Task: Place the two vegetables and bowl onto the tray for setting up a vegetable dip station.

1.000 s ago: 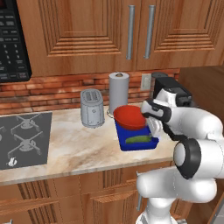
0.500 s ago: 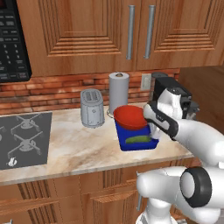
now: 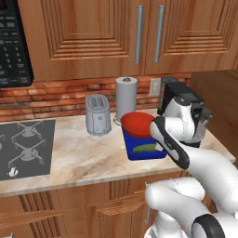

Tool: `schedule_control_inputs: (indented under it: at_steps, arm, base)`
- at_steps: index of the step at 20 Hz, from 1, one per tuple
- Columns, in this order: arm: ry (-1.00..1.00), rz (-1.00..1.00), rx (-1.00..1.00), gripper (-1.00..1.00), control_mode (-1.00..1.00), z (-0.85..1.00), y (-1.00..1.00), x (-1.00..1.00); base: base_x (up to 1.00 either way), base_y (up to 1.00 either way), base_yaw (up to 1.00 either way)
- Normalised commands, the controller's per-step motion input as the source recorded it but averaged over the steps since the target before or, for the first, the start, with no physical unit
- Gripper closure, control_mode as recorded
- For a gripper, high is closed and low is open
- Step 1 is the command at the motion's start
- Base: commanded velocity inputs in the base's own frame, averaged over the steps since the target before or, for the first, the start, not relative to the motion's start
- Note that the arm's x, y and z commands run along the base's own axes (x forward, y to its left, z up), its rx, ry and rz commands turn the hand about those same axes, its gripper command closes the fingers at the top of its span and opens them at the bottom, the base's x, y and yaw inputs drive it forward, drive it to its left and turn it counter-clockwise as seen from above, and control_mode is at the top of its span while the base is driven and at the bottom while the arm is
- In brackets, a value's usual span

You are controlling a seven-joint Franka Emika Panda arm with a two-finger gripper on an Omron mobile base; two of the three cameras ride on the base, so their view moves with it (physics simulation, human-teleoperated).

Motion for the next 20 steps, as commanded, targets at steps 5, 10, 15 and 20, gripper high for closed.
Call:
schedule_control_inputs:
  at_steps: [5,10,15,20]
  arm:
    - [0.00,-0.35,0.00,-1.00,-1.00,0.25,0.06,-0.33]
    - [0.00,-0.32,0.00,-1.00,-1.00,0.27,0.04,-0.27]
    - [0.00,-0.27,0.05,-1.00,-1.00,0.25,0.00,-0.24]
    - [0.00,-0.19,0.13,-1.00,-1.00,0.19,0.00,-0.27]
  base:
    - [0.00,0.00,0.00]
    - [0.00,0.00,0.00]
    - [0.00,0.00,0.00]
    - [0.00,0.00,0.00]
